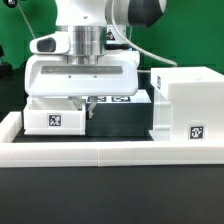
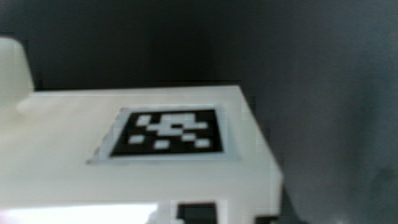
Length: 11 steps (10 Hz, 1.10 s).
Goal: Assemble drawer
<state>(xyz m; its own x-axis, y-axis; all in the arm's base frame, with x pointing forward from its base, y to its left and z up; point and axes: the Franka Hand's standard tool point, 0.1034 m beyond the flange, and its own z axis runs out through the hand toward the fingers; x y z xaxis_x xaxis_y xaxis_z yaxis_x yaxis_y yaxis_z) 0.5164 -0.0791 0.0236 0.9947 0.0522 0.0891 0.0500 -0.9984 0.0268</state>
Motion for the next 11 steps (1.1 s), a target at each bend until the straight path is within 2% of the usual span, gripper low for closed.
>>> replayPoseSetpoints(
  k=[1, 2, 5, 8, 11],
  values=[
    [41, 1, 1000, 1000, 4, 3, -1, 4, 2, 1],
    [41, 0, 1000, 1000, 1, 1, 0, 1, 1, 0],
    [42, 214, 976, 977, -12, -24, -215, -1, -2, -4],
    [42, 468, 881, 883, -33, -50, -470, 0, 1, 0],
    [42, 617, 782, 785, -55, -64, -620, -1, 0, -4]
  ],
)
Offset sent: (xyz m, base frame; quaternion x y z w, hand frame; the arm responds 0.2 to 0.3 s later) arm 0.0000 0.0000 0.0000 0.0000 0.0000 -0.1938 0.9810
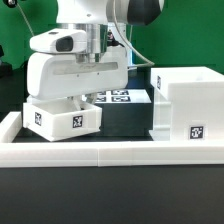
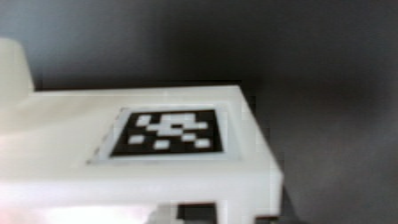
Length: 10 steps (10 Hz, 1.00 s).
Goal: Assemble drawer
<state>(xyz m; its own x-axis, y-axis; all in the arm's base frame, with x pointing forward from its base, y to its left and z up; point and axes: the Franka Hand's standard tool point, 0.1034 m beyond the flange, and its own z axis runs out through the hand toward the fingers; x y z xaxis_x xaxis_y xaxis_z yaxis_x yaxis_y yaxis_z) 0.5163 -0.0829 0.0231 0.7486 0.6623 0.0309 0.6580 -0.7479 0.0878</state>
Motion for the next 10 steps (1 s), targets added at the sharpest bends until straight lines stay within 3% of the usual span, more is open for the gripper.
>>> replayPoseSetpoints(
  k=[2, 6, 10],
  values=[
    [42, 115, 993, 993, -9, -16, -116, 0, 0, 1],
    [42, 372, 927, 928, -29, -34, -373, 3, 6, 31],
    [42, 486, 872, 872, -51, -46, -488, 0, 4, 25]
  ],
)
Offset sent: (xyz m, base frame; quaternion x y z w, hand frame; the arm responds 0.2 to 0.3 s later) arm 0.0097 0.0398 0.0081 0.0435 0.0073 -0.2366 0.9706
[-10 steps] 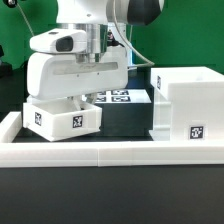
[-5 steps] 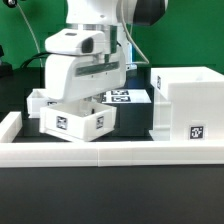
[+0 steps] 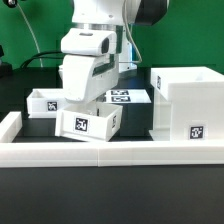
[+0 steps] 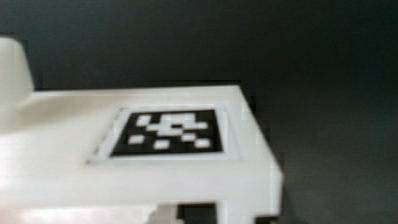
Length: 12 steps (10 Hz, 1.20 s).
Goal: Assemble drawer
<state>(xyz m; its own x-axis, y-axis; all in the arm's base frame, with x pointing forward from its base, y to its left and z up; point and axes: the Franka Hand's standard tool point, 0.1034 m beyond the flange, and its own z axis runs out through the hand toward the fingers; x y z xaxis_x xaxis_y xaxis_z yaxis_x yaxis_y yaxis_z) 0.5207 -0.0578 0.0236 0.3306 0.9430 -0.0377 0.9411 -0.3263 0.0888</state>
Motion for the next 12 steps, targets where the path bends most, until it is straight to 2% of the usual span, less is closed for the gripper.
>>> replayPoseSetpoints(
  k=[2, 4, 6, 9, 10, 12],
  values=[
    [42, 0, 1000, 1000, -10, 3, 0, 1, 0, 14],
    [42, -9, 1000, 1000, -14, 2, 9, -1, -2, 10],
    [42, 7, 1000, 1000, -19, 0, -7, -2, -3, 13],
    [42, 104, 994, 992, -74, -10, -105, -2, -4, 39],
    [42, 110, 994, 989, -95, -11, -112, -2, -4, 41],
    [42, 95, 995, 988, -125, -11, -97, -3, -8, 34]
  ],
)
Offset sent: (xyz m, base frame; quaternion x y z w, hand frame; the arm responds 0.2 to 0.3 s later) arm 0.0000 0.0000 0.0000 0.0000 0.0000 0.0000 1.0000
